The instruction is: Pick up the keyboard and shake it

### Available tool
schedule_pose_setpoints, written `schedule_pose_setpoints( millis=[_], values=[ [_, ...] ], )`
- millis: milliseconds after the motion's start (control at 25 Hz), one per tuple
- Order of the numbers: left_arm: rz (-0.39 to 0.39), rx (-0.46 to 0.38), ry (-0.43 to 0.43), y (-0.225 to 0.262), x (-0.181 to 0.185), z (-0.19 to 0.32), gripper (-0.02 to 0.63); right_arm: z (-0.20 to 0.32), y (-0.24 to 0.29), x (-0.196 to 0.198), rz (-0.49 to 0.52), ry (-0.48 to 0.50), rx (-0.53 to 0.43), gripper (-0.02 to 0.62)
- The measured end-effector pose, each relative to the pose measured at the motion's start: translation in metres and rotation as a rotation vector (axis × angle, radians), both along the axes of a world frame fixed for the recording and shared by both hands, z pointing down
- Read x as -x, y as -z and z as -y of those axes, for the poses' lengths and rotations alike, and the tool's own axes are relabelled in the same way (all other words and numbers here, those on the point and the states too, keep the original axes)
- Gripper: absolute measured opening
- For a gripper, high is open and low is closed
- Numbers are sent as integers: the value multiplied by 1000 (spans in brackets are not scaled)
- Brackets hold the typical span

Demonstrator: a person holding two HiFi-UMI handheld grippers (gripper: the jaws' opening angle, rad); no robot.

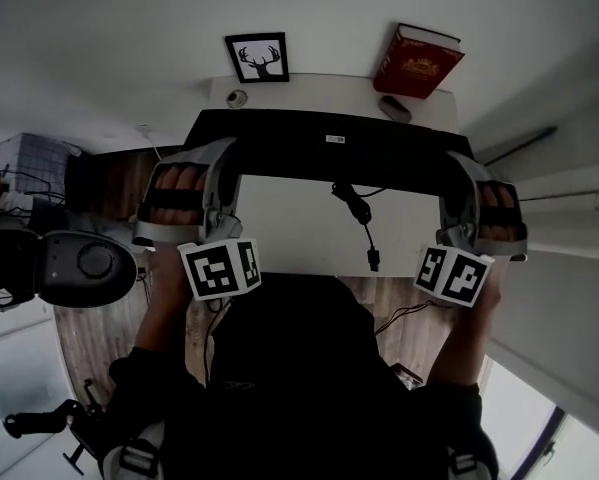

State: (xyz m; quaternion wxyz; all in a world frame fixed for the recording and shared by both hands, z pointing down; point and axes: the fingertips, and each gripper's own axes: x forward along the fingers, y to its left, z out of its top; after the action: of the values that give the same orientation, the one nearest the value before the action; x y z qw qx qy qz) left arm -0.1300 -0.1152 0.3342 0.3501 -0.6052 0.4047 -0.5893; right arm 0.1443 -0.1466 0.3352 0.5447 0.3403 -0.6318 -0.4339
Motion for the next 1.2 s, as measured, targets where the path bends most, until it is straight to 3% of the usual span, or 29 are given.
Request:
schedule_pose_setpoints(
  millis=[320,600,760,920,1200],
  values=[
    [-3,190,-10,-60,-6,-13,87,-5,-69,-3,11,51,263,83],
    [-81,585,-10,-177,-15,-47,87,-40,-193,-10,-33,114,673,83],
    [-111,760,13,-222,-24,-73,87,-66,-243,-16,-34,144,883,83],
    [-145,908,43,-258,-28,-102,87,-92,-277,-16,-61,167,1005,83],
    [-147,1018,72,-292,-19,-119,87,-112,-310,-7,-52,174,1116,83]
  ],
)
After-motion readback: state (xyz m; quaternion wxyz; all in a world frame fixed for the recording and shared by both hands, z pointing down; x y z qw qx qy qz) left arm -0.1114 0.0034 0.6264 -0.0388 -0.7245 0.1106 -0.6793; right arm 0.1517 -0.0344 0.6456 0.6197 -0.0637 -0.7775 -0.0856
